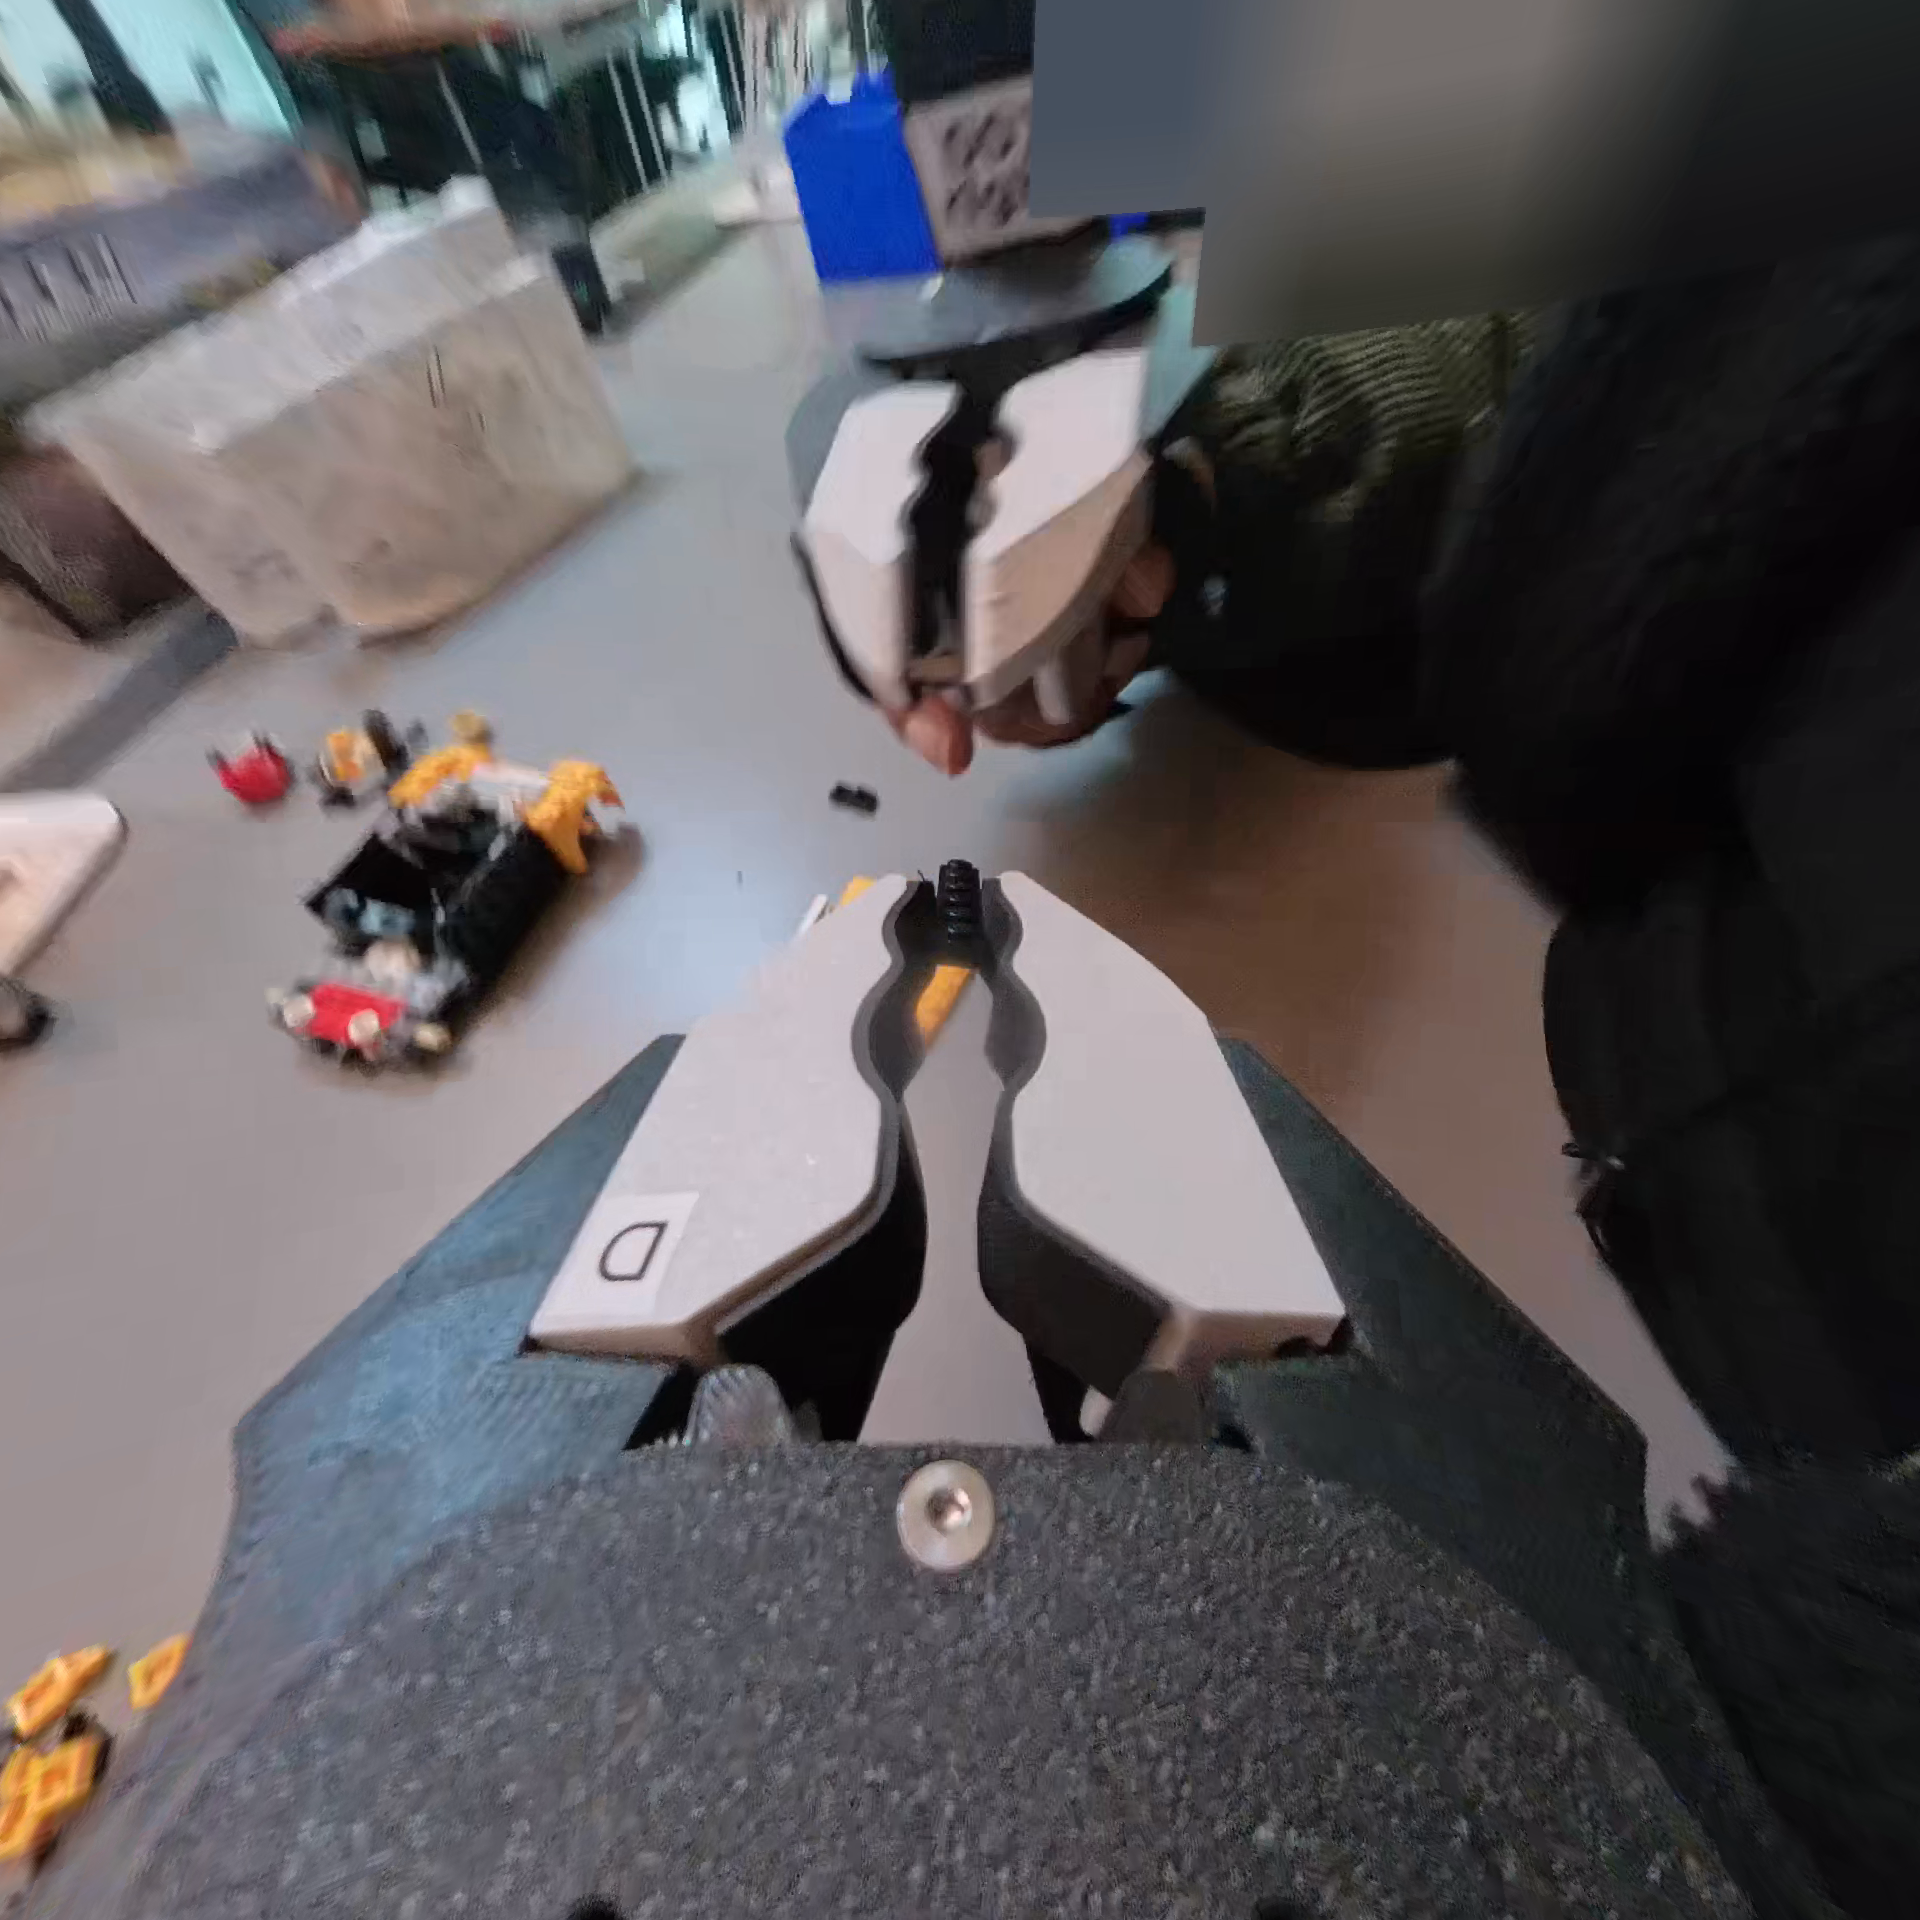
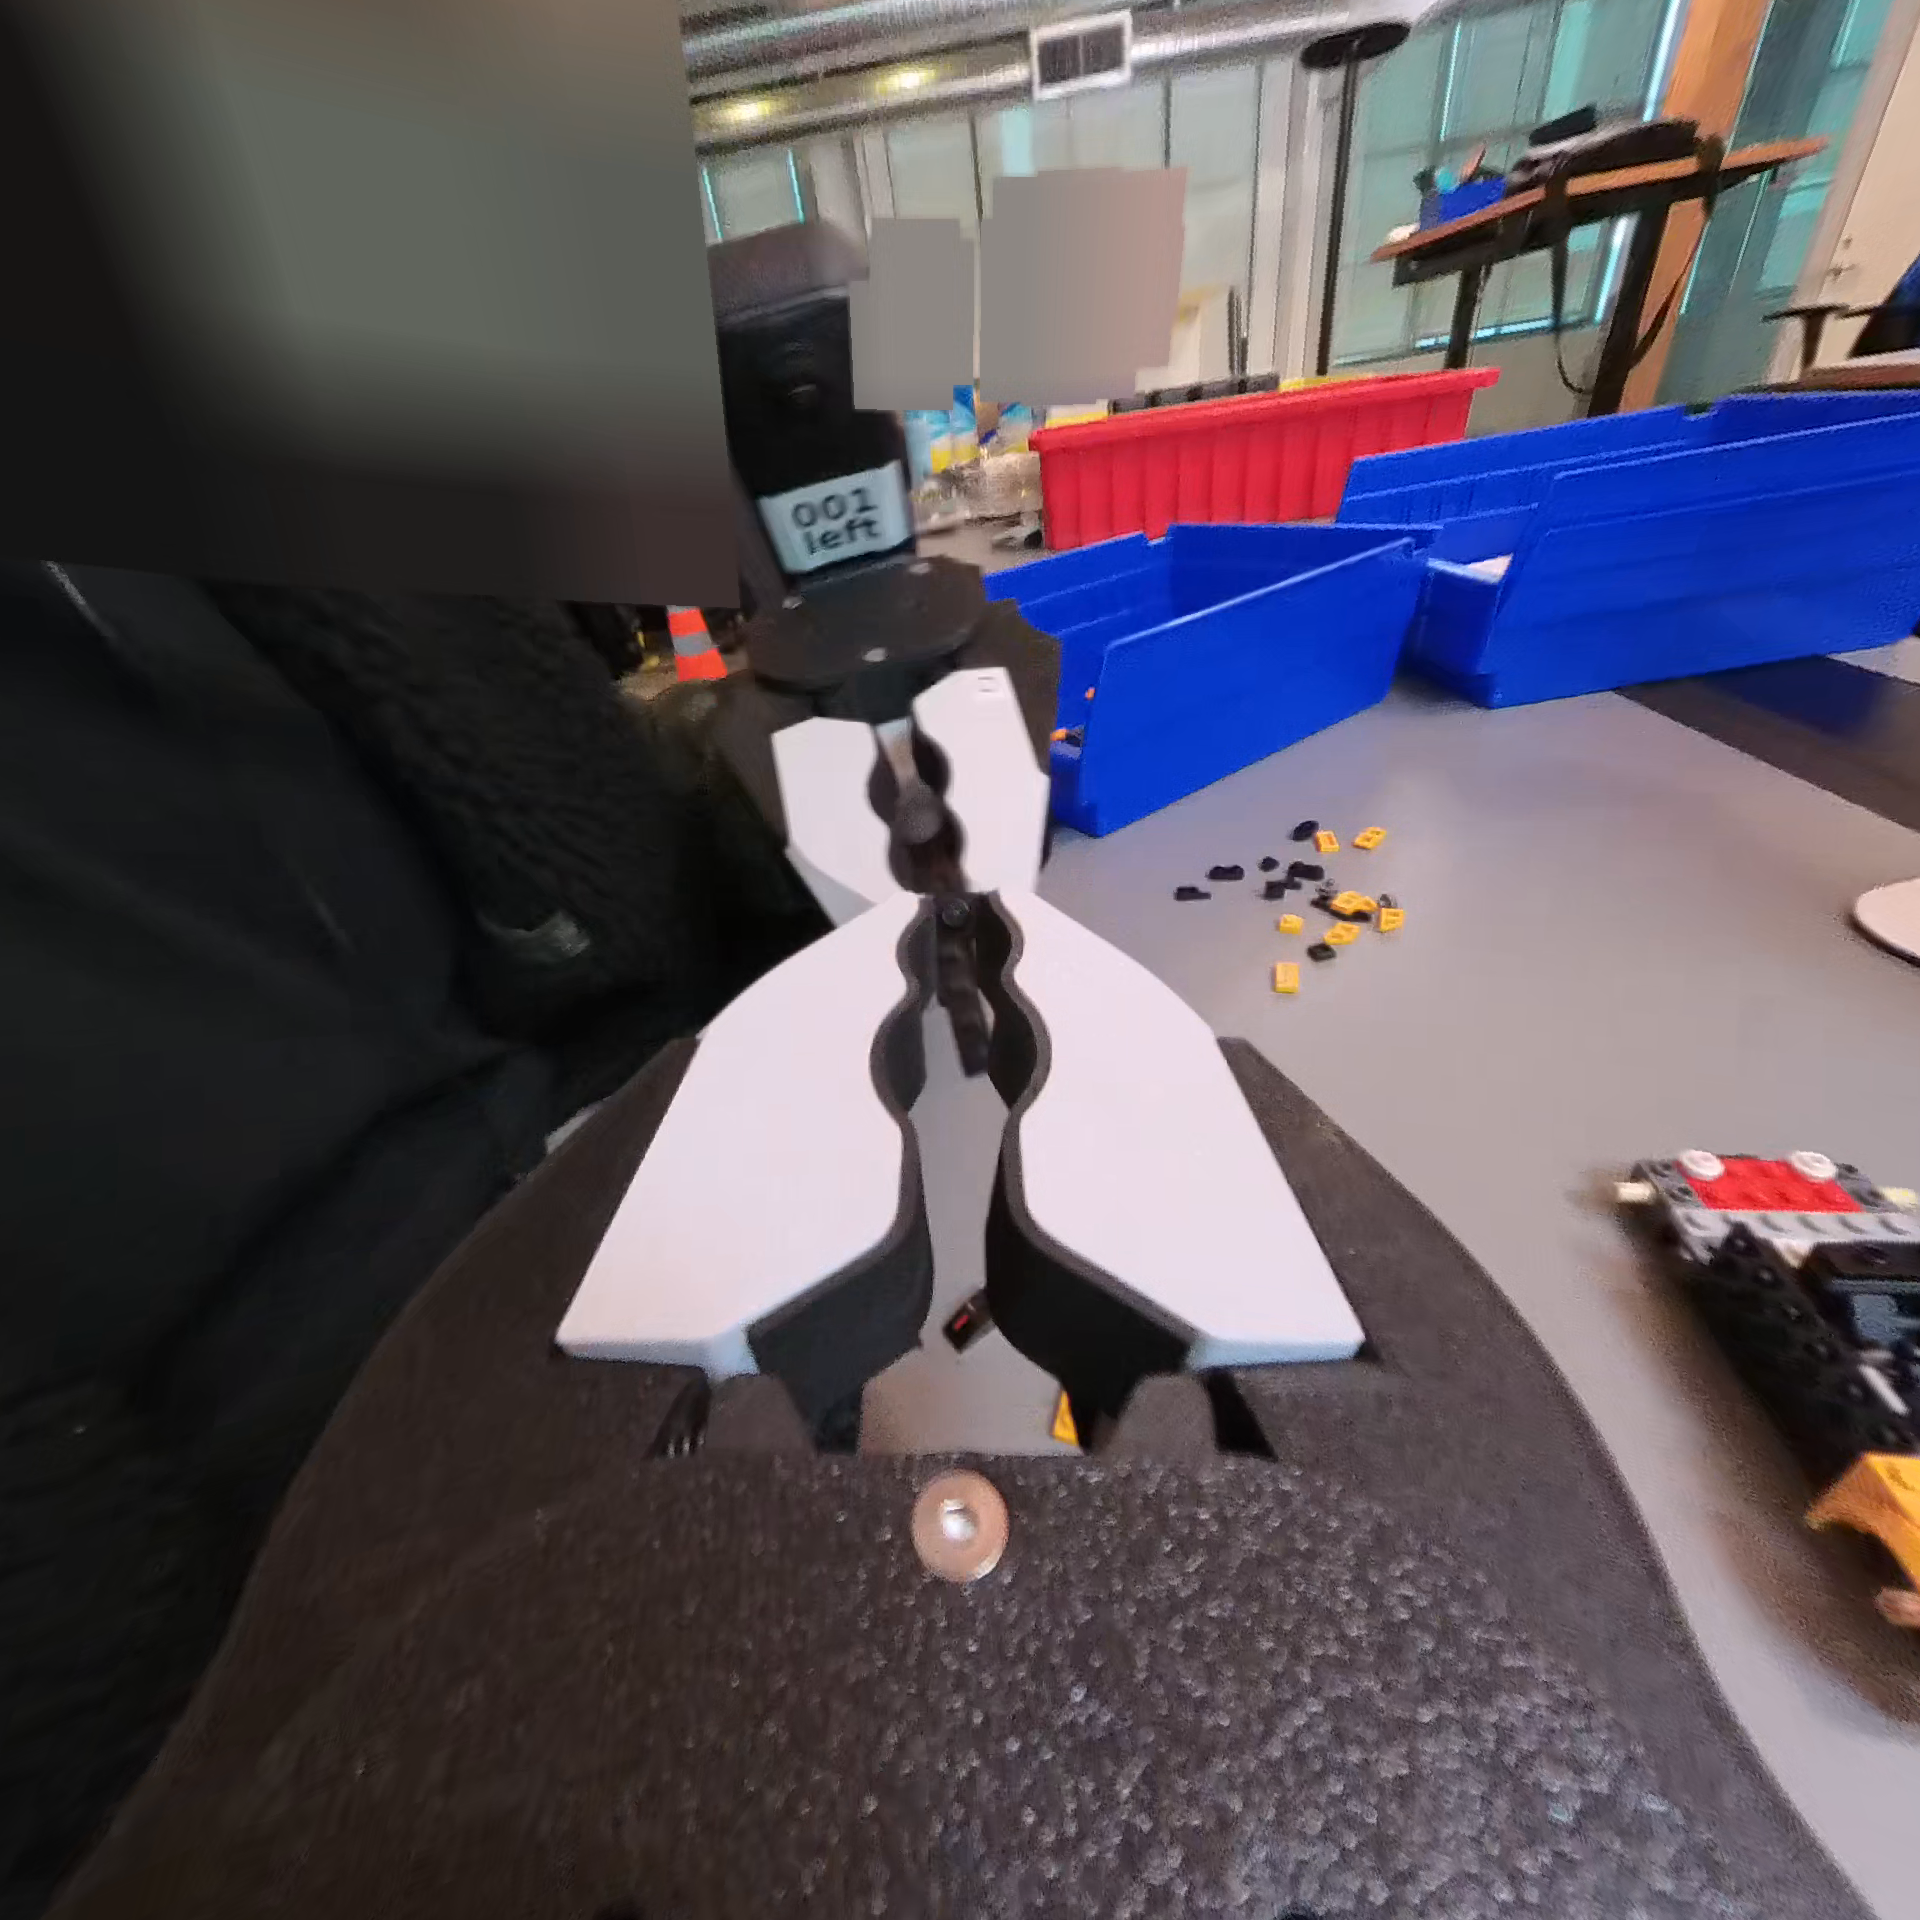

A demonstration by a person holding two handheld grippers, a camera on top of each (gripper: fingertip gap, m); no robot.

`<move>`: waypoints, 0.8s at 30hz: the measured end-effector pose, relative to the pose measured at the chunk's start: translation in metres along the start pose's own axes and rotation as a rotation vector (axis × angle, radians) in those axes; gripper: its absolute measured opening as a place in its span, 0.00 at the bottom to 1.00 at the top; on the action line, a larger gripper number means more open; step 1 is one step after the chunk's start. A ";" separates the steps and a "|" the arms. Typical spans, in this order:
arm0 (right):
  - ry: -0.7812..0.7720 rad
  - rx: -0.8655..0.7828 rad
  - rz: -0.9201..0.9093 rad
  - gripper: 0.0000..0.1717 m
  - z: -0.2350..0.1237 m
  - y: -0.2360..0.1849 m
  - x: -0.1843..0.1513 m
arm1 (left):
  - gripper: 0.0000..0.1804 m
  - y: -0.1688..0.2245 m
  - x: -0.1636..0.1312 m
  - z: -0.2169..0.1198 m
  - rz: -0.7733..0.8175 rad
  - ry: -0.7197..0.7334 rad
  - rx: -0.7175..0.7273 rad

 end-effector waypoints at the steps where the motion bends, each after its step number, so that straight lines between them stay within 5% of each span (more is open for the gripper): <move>1: -0.010 -0.006 -0.003 0.04 -0.001 0.003 0.000 | 0.05 -0.006 -0.005 0.002 -0.019 -0.036 0.015; 4: -0.011 -0.036 0.027 0.04 -0.012 0.015 -0.001 | 0.05 -0.008 -0.012 0.002 -0.016 -0.049 0.042; 8: -0.198 -0.055 -0.070 0.05 -0.004 0.013 -0.021 | 0.05 -0.023 -0.013 -0.003 -0.078 -0.041 0.093; 15: -0.395 -0.070 -0.207 0.05 0.008 0.008 -0.044 | 0.04 -0.024 -0.004 -0.013 -0.169 0.066 0.020; 24: -0.495 -0.045 -0.270 0.08 0.023 0.000 -0.056 | 0.05 -0.011 -0.016 0.001 -0.098 -0.043 -0.018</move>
Point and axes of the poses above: each gripper's, where its closed fingertips meet, z out along the fingers, x out of its top, y = z × x across the jaws, the point moved 5 cm from there along -z, back along the fingers, and after that the axes turned 12 degrees about -z, right-handed, at the moved point
